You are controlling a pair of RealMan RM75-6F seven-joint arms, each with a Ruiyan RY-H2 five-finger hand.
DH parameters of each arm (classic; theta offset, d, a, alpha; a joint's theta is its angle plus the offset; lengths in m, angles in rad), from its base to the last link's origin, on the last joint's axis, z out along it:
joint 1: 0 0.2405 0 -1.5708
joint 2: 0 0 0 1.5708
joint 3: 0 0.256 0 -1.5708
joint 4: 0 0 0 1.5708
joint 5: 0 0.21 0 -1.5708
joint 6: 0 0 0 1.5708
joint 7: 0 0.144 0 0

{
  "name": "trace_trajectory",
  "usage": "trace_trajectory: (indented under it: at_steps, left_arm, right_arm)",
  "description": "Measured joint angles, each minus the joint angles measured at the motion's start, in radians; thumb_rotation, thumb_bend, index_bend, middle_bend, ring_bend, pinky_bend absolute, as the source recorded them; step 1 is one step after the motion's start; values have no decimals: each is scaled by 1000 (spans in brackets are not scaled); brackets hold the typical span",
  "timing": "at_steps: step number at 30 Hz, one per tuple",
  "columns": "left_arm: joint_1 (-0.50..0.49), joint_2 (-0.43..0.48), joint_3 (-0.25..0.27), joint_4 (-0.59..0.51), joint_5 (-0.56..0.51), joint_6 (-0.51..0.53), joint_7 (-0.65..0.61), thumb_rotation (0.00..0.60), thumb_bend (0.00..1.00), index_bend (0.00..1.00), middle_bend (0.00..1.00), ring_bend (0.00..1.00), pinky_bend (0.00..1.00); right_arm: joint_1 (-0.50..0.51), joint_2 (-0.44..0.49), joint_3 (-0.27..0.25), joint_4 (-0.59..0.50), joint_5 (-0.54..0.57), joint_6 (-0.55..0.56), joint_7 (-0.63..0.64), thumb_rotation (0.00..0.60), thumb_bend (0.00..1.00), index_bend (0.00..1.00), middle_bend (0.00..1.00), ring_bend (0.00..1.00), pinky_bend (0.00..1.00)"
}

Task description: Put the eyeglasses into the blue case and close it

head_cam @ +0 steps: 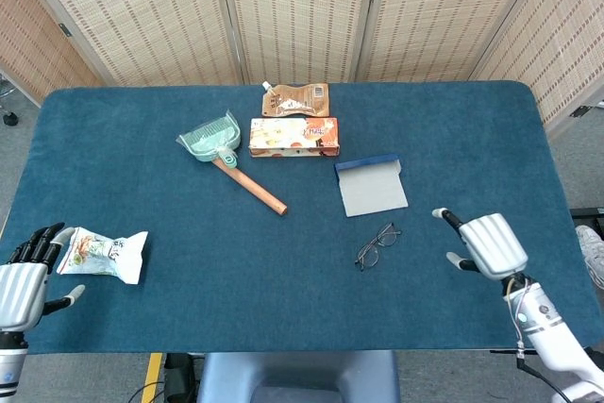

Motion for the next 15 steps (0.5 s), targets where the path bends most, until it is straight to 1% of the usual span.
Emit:
trace_trajectory:
  at_steps: [3,7,15]
  left_arm:
    - [4,2,1,3,-2,2,-7,600,187,182,155,149,270]
    - [11,4,2,8,-6,7,-14,600,187,182,155,150,270]
    - [22,8,2,11,-11,19,-21,600,187,182,155,150,270]
  right_arm:
    - [60,-37,2,14,1,-77,-17,600,245,328,885,1000,976]
    - [136,-105,4,63,11,-169,-30,600,260,341,886,1000,976]
    - [231,-204,10,171,38,-263,-36,600,280,344,883,1000,976]
